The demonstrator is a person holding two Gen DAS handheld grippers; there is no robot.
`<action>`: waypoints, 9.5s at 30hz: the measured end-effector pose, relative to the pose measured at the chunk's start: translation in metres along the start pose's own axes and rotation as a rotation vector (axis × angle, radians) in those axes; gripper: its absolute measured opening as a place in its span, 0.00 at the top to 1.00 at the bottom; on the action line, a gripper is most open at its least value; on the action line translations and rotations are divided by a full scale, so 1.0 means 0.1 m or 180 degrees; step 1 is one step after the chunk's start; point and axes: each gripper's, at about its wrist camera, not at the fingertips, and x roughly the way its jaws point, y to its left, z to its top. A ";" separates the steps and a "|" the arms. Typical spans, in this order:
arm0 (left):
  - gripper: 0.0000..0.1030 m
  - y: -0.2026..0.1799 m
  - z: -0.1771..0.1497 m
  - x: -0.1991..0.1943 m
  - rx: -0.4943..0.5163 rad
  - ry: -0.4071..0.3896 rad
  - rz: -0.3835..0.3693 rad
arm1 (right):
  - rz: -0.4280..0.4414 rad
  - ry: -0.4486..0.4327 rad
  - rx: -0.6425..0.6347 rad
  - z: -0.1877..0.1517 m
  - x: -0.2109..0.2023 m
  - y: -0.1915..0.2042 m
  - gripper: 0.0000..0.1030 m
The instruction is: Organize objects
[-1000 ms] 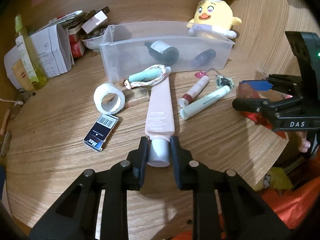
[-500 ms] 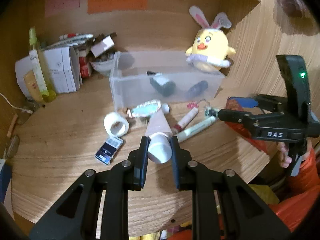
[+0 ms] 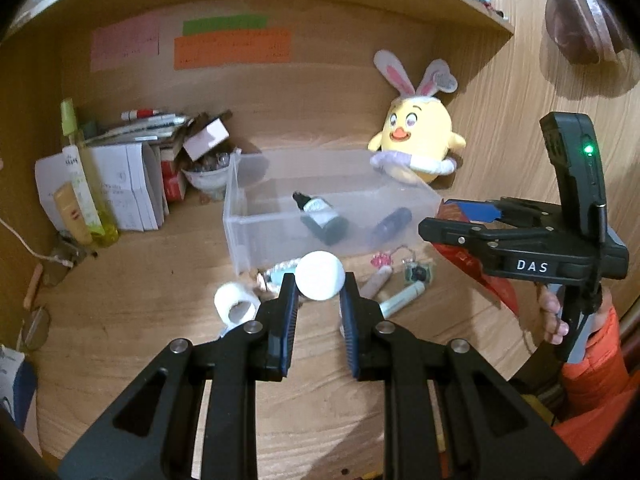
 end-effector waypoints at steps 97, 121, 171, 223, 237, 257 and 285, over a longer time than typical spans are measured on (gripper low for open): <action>0.81 0.63 1.27 0.70 -0.0465 -0.0236 0.0190 | -0.0368 0.0004 -0.0373 1.24 1.03 -0.31 0.46; 0.80 0.66 1.05 1.53 -0.0507 0.0385 0.0006 | -0.0376 0.0477 -0.0503 1.04 1.50 -0.25 0.45; 0.06 0.58 0.60 0.78 -0.0285 0.0302 0.0429 | -0.0544 0.0220 -0.0495 0.57 0.53 0.05 0.17; 0.42 0.68 -0.46 0.80 -0.0221 0.0927 0.0499 | -0.0533 0.0840 0.0273 -0.34 0.65 -0.24 0.36; 0.74 0.65 -0.48 0.71 -0.0289 0.0911 0.0364 | -0.0559 0.0781 0.0121 -0.39 0.70 -0.17 0.65; 0.74 0.57 -0.12 0.30 -0.0509 0.0359 0.0354 | -0.0510 0.0362 0.0149 -0.18 0.24 -0.18 0.65; 0.74 0.35 0.66 0.47 -0.0408 -0.0163 0.0218 | -0.0360 -0.0211 0.0083 0.46 0.10 -0.22 0.65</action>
